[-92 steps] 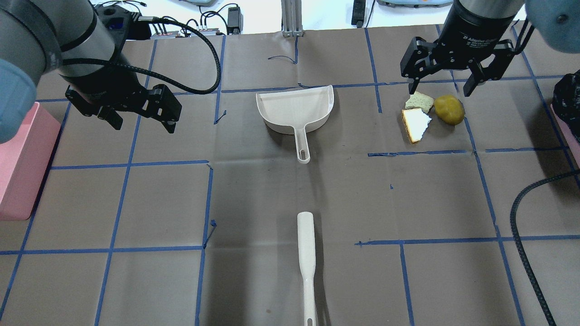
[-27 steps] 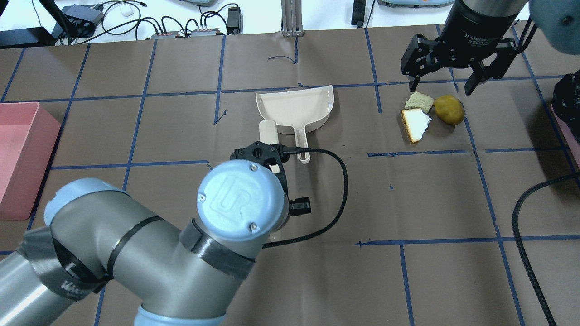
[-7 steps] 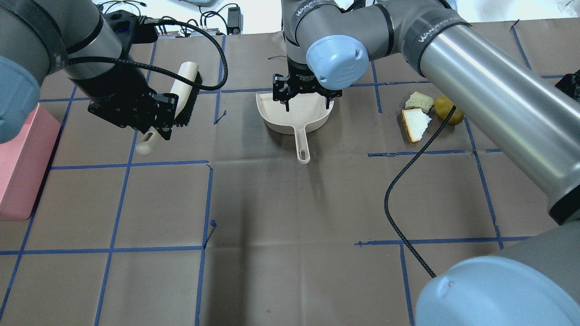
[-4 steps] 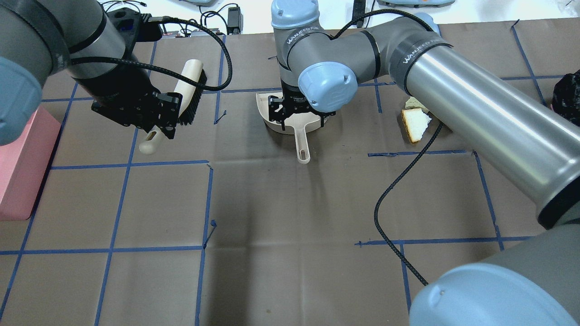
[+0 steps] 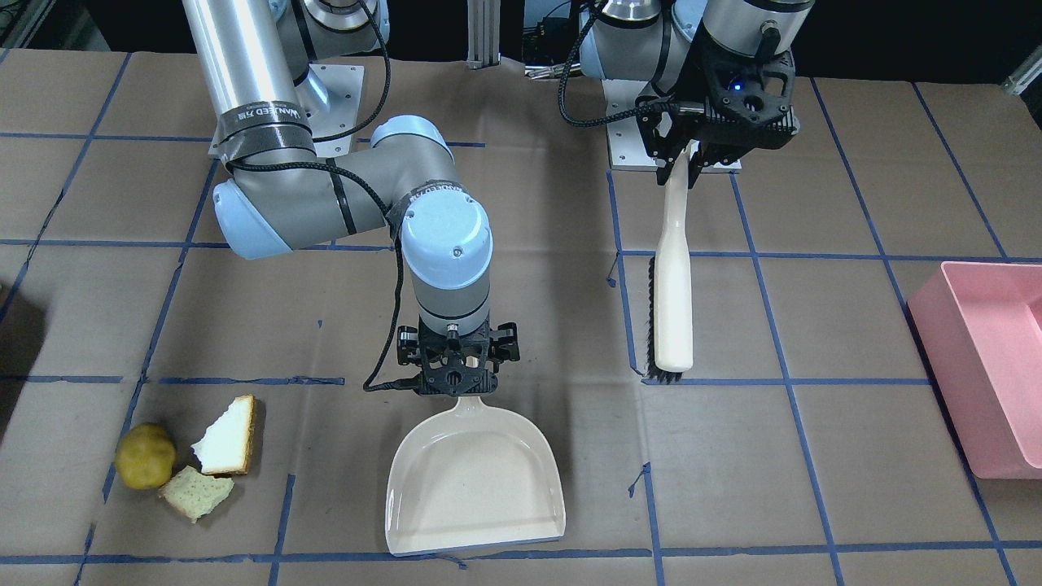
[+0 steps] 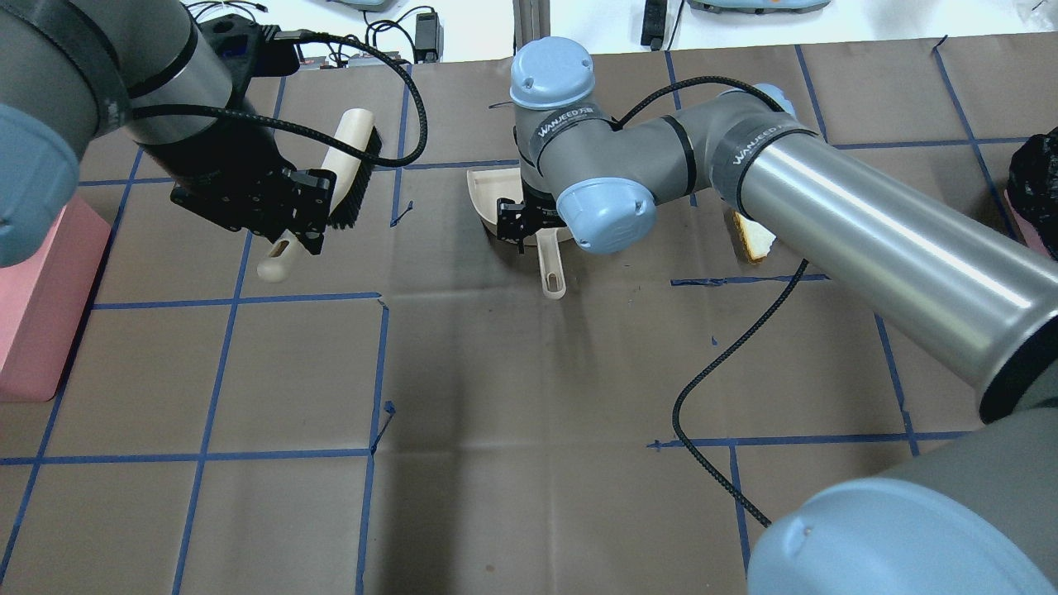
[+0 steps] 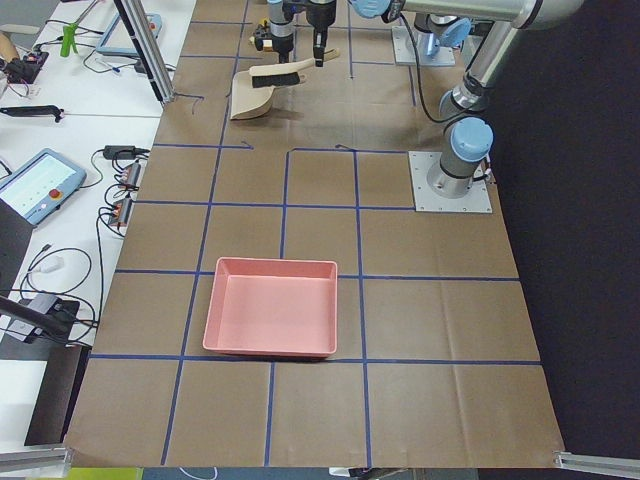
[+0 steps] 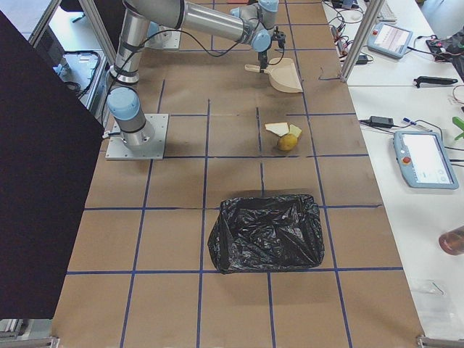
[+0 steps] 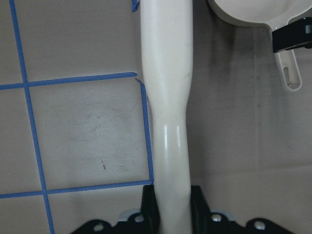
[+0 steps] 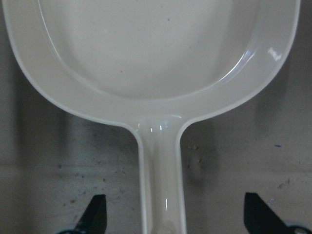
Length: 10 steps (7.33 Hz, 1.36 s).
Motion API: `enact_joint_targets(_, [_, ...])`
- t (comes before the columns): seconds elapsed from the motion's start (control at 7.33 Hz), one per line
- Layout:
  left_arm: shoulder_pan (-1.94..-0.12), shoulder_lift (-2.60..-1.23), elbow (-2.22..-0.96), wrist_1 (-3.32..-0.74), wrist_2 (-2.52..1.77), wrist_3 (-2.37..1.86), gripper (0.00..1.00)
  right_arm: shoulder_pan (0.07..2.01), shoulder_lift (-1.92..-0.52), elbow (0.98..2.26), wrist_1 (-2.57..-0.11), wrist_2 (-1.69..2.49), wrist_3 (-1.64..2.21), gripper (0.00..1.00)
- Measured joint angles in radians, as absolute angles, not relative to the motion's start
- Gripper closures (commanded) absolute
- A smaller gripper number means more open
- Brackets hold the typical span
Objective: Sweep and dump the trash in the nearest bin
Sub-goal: 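Lower the right gripper onto the cream dustpan handle and grasp it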
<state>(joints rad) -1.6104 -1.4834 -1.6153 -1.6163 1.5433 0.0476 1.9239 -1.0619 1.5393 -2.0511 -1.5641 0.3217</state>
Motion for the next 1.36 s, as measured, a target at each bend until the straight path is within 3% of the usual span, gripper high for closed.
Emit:
enact_joint_targets(0.55, [-1.611, -1.483, -1.615, -1.616, 1.540, 0.048, 0.94, 1.928, -1.039, 1.542, -2.060, -1.562, 0.322, 0.02])
enact_joint_targets(1.09, [-1.611, -1.483, -1.615, -1.617, 1.540, 0.049, 0.94, 1.928, -1.031, 1.539, -2.103, -1.563, 0.323, 0.21])
enact_joint_targets(1.36, [-1.612, -1.483, -1.615, -1.617, 1.540, 0.048, 0.94, 1.928, -1.028, 1.541, -2.106, -1.564, 0.322, 0.23])
